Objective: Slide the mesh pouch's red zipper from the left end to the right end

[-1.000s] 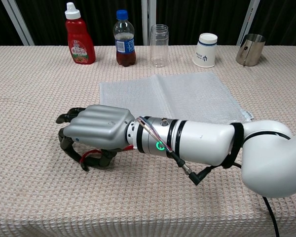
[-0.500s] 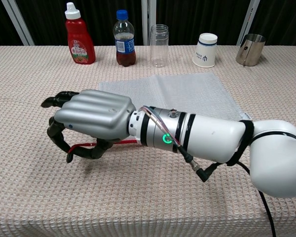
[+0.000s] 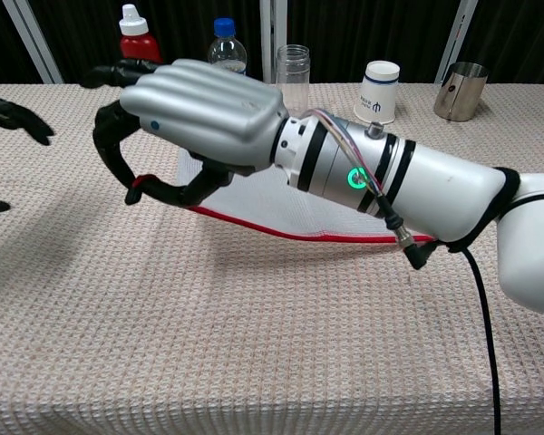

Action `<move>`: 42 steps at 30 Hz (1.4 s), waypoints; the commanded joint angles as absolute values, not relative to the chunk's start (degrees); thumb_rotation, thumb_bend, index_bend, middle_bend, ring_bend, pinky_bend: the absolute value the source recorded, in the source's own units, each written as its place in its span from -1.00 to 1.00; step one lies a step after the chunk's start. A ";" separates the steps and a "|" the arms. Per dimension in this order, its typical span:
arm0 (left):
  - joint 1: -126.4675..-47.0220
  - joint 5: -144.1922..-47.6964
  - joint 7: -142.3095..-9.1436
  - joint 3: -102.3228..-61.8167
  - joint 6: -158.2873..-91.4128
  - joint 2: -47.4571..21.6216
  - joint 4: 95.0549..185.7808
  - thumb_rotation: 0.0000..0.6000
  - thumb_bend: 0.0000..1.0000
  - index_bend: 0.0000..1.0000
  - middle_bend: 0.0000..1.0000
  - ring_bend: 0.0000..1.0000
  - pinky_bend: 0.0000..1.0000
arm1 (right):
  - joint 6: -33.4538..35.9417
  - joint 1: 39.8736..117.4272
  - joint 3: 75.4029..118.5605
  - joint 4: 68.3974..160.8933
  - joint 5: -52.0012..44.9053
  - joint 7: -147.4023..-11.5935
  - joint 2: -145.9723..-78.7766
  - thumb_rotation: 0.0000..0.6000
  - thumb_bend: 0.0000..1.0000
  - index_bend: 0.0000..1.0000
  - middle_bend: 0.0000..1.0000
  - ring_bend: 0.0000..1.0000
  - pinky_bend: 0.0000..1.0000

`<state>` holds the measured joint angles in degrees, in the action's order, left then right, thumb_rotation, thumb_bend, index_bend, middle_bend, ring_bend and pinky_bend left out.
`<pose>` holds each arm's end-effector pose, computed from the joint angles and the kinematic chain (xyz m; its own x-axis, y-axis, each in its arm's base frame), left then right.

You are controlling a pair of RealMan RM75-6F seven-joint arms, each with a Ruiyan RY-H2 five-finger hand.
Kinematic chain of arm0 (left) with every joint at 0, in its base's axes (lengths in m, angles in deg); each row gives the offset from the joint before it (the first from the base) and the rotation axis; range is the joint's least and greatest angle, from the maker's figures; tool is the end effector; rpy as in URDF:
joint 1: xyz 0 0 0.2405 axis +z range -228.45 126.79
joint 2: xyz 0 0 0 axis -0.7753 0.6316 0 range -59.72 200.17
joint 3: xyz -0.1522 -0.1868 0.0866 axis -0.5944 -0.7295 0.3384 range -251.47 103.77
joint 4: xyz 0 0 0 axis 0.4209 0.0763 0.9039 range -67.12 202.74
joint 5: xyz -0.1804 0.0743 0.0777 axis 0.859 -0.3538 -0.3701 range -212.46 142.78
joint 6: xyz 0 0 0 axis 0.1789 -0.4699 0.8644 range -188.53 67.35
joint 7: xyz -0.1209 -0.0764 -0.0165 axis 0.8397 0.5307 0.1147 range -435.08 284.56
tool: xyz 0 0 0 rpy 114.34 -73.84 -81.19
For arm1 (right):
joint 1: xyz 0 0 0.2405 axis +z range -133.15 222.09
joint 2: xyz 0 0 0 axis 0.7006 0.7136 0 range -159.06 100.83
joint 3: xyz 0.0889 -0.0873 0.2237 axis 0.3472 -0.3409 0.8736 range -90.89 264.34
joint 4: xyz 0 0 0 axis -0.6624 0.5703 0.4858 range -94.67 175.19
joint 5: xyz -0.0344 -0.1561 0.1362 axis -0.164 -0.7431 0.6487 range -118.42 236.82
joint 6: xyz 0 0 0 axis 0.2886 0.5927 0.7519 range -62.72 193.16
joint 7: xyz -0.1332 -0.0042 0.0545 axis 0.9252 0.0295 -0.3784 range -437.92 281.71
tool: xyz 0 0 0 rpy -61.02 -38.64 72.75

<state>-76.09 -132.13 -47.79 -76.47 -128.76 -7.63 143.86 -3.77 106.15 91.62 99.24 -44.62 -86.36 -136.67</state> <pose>-0.2546 0.2798 0.0564 0.1401 0.3145 0.9388 0.9239 -0.3825 -0.0097 0.0009 -0.3156 -0.0872 0.3433 -0.0112 0.9392 -0.3315 -0.9370 0.1100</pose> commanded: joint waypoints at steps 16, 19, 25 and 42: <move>-87.69 -135.20 -30.68 -76.36 -129.22 -20.89 131.61 1.00 -0.66 -0.25 -0.68 -0.74 -0.72 | -9.18 108.03 92.90 94.34 -46.15 -88.09 -137.20 1.00 0.04 1.00 -0.57 -1.00 -1.00; -88.24 -135.54 -28.56 -75.81 -130.46 -21.35 131.04 1.00 -0.65 -0.22 -0.68 -0.74 -0.72 | -9.54 108.36 92.93 93.18 -46.11 -88.61 -137.66 1.00 0.05 1.00 -0.57 -1.00 -1.00; -89.13 -135.15 -25.90 -75.25 -131.82 -22.63 129.71 1.00 -0.62 -0.14 -0.67 -0.74 -0.72 | -10.04 108.76 93.02 91.94 -45.60 -89.96 -138.54 1.00 0.05 1.00 -0.57 -1.00 -1.00; -90.64 -133.66 -24.74 -73.66 -132.58 -26.88 125.75 1.00 -0.42 0.03 -0.65 -0.74 -0.72 | -10.57 109.10 92.56 90.30 -44.66 -90.86 -139.74 1.00 0.05 1.00 -0.56 -1.00 -1.00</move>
